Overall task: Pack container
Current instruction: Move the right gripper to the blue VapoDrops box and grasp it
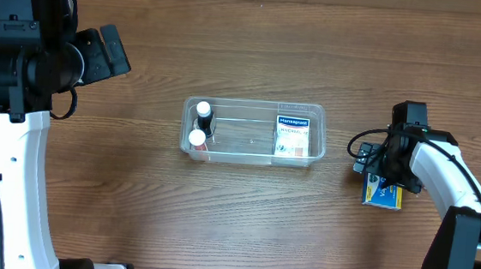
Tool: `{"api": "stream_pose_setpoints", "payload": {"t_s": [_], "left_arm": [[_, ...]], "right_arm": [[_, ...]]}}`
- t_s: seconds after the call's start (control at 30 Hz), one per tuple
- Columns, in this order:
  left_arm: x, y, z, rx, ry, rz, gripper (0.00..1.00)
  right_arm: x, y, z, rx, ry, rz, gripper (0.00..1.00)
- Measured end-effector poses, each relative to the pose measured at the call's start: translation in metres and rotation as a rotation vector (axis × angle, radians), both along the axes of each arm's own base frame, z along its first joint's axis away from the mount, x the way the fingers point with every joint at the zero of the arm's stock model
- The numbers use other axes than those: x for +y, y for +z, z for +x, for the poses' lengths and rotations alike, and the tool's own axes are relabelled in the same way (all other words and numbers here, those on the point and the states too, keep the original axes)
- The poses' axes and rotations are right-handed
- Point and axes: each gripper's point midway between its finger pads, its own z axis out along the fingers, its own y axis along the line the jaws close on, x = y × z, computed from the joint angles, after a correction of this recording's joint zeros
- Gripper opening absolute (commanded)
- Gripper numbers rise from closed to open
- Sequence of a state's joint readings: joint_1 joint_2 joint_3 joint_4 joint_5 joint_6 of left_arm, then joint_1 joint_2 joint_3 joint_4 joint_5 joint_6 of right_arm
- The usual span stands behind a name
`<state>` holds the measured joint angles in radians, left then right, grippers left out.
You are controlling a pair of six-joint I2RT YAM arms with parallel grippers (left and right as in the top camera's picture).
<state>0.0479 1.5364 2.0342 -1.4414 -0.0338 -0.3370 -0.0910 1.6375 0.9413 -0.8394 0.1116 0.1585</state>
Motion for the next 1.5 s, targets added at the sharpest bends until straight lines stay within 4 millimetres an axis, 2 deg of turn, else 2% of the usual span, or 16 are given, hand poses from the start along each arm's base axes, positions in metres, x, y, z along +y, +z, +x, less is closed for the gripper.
{"api": "stream_pose_setpoints", "payload": {"t_s": [0.5, 0.7, 0.83, 1.1, 1.23, 1.5], "left_arm": [[0.000, 0.000, 0.000, 0.000, -0.002, 0.001, 1.00], [0.000, 0.000, 0.000, 0.001, -0.003, 0.002, 1.00], [0.000, 0.000, 0.000, 0.000, -0.003, 0.002, 1.00], [0.000, 0.000, 0.000, -0.001, -0.003, 0.002, 1.00], [0.000, 0.000, 0.000, -0.002, -0.003, 0.002, 1.00], [0.000, 0.000, 0.000, -0.002, -0.003, 0.003, 1.00]], "right_arm": [[-0.003, 0.008, -0.002, 0.024, 0.092, -0.021, 1.00], [-0.015, 0.008, -0.001, 0.016, 0.078, -0.028, 1.00], [-0.016, 0.003, -0.002, 0.033, 0.080, -0.023, 1.00], [-0.005, -0.015, -0.007, 0.087, 0.114, 0.048, 1.00], [-0.003, -0.022, -0.010, 0.114, 0.114, 0.061, 0.85], [-0.002, -0.022, -0.010, 0.114, 0.110, 0.068, 0.79]]}}
